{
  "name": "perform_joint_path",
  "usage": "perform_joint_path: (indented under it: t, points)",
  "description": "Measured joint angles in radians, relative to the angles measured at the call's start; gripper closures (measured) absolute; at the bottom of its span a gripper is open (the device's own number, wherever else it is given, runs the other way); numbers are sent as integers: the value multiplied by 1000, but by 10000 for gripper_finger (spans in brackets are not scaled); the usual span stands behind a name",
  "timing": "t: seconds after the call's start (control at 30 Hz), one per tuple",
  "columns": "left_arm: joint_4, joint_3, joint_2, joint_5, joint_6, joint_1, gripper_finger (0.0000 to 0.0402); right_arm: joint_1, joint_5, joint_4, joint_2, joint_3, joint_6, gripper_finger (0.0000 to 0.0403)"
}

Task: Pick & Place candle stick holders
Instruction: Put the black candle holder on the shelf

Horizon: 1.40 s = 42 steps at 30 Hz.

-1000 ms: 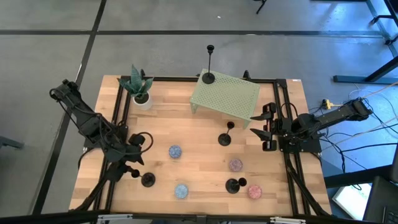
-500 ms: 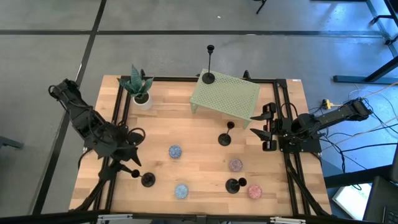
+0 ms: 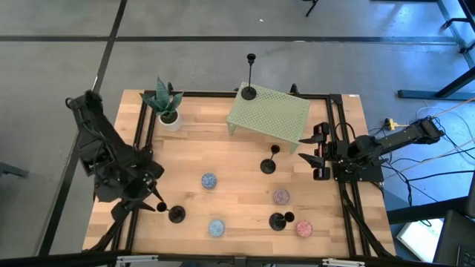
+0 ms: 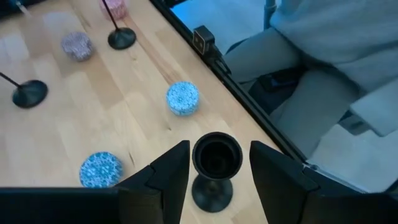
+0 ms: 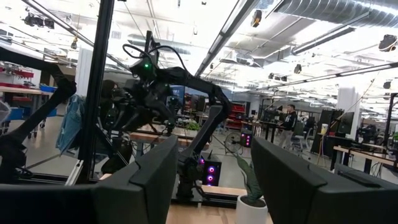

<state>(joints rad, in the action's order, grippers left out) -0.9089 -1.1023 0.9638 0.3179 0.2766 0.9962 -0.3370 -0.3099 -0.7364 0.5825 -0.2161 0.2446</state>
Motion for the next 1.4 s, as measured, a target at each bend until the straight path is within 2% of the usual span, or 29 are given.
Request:
perform_joint_path:
  t: [0.27,0.73,1.07,1.4]
  points:
    - [0,0,0,123,77,81,237,0,0,0,0,0,1,194]
    - [-8,1,1,239,125,161,237,0,0,-4,0,0,4,194]
    - [-170,3,1,465,422,270,237,0,0,-4,0,0,5,194]
    - [-68,171,2,476,515,318,237,0,0,-5,0,0,5,194]
